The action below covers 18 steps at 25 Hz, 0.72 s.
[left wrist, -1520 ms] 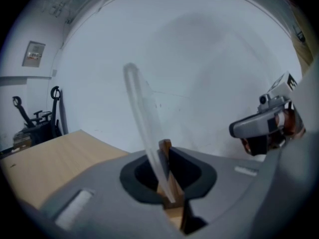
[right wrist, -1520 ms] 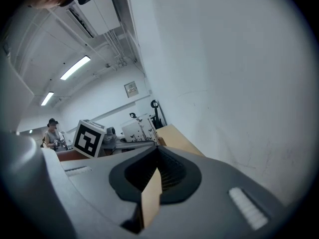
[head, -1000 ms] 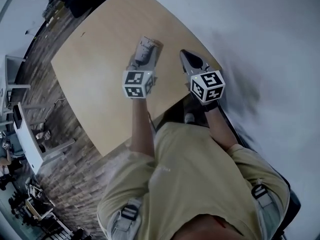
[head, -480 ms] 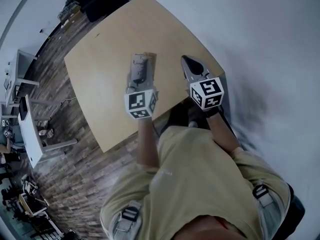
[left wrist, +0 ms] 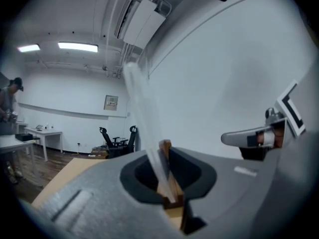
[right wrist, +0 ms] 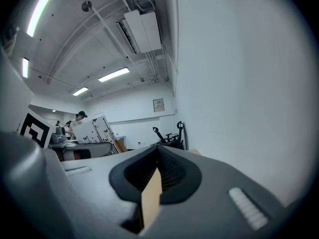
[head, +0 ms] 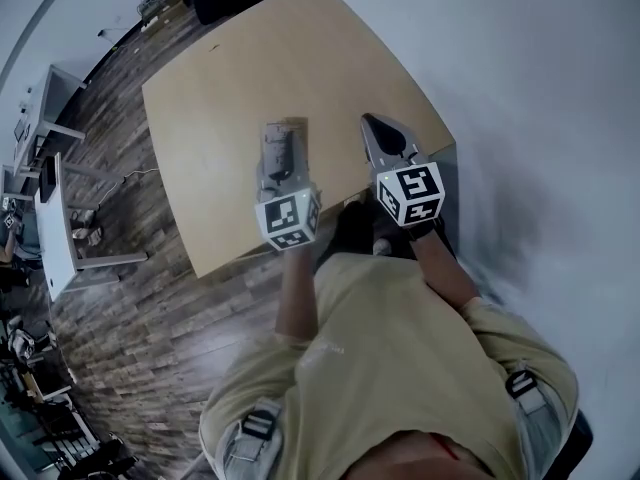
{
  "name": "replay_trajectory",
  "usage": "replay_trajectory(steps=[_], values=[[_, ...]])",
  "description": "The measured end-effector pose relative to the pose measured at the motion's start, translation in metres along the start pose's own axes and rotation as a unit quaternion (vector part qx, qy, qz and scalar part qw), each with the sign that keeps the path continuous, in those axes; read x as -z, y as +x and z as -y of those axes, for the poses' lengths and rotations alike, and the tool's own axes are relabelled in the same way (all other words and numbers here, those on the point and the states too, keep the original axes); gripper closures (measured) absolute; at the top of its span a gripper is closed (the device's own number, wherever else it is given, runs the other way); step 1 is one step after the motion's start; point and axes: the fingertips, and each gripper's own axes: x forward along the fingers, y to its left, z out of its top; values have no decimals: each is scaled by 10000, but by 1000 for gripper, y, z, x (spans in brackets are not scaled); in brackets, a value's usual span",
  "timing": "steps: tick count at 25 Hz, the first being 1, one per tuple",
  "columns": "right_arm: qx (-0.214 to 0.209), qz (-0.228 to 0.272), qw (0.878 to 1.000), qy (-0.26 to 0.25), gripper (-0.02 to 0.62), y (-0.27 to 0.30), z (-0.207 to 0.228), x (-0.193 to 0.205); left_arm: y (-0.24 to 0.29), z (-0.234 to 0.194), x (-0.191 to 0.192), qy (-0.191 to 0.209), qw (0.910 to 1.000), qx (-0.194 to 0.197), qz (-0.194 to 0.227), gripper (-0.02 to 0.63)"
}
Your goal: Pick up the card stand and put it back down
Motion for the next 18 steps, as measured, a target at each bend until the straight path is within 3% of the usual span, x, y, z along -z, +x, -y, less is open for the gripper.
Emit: replay_trajectory(steps=[5,11,18], values=[[-420,-203,9989,-95,591,-2,-21,-3,-12,-2,-1,-52,9998,-167,-52,572],[-570,-220,9981,27,591,11,-40,17,-24,-22,12,-13,9997,-248,-55,572],[-767,-163,9968,126,591,34,-46,10,-30,-39,25,-72,9985,-458,-286,572]])
